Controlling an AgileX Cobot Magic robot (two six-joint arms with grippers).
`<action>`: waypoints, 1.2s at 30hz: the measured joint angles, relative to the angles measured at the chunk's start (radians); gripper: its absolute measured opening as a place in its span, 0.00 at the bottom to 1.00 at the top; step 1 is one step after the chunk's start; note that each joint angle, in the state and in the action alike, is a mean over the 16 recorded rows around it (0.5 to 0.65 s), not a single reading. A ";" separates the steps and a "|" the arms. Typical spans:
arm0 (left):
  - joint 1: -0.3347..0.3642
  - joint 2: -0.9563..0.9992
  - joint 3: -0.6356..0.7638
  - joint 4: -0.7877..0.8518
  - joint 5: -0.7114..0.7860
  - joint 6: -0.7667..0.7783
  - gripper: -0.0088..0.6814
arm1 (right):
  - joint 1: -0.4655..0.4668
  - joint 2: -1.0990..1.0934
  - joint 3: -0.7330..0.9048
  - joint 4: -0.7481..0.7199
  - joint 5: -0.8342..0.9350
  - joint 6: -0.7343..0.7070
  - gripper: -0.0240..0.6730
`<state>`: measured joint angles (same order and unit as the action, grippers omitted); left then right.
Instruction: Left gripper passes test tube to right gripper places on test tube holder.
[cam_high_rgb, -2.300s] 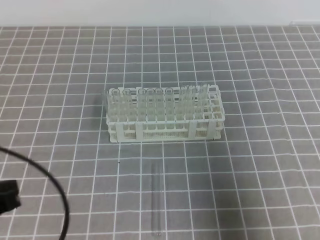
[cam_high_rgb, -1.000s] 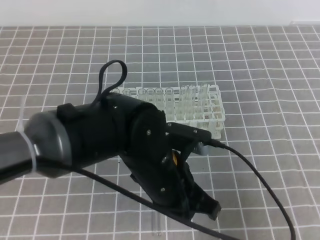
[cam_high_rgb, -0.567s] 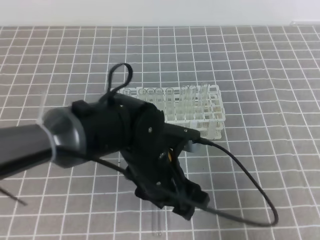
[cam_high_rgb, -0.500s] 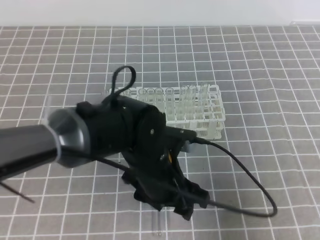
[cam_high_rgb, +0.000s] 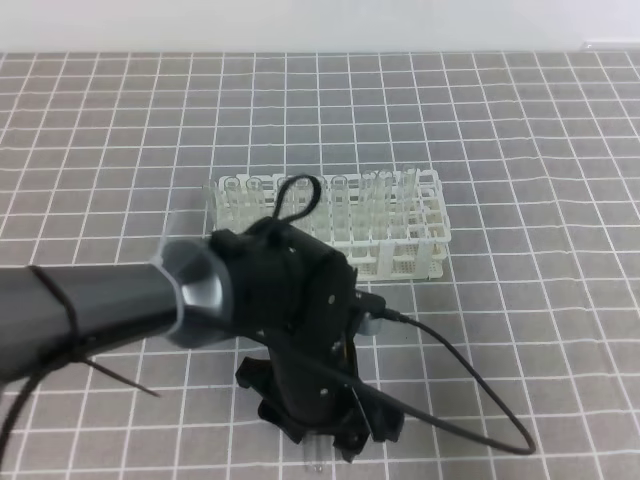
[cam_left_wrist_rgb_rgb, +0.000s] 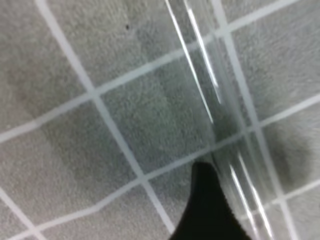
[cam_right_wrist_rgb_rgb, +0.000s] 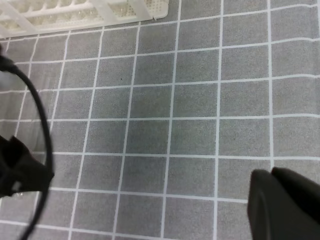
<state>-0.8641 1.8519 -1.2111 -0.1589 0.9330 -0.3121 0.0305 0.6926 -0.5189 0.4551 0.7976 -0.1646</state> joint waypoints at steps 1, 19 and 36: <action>-0.002 0.005 0.000 0.007 -0.001 -0.003 0.60 | 0.000 0.000 0.000 0.000 0.000 0.000 0.02; -0.011 0.037 -0.003 0.118 0.037 0.001 0.29 | 0.000 0.000 0.000 0.003 0.000 0.000 0.02; -0.011 -0.008 -0.002 0.160 0.059 0.140 0.10 | 0.000 0.000 -0.003 0.009 0.030 -0.001 0.02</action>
<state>-0.8753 1.8436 -1.2135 0.0010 0.9917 -0.1718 0.0305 0.6926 -0.5219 0.4639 0.8280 -0.1659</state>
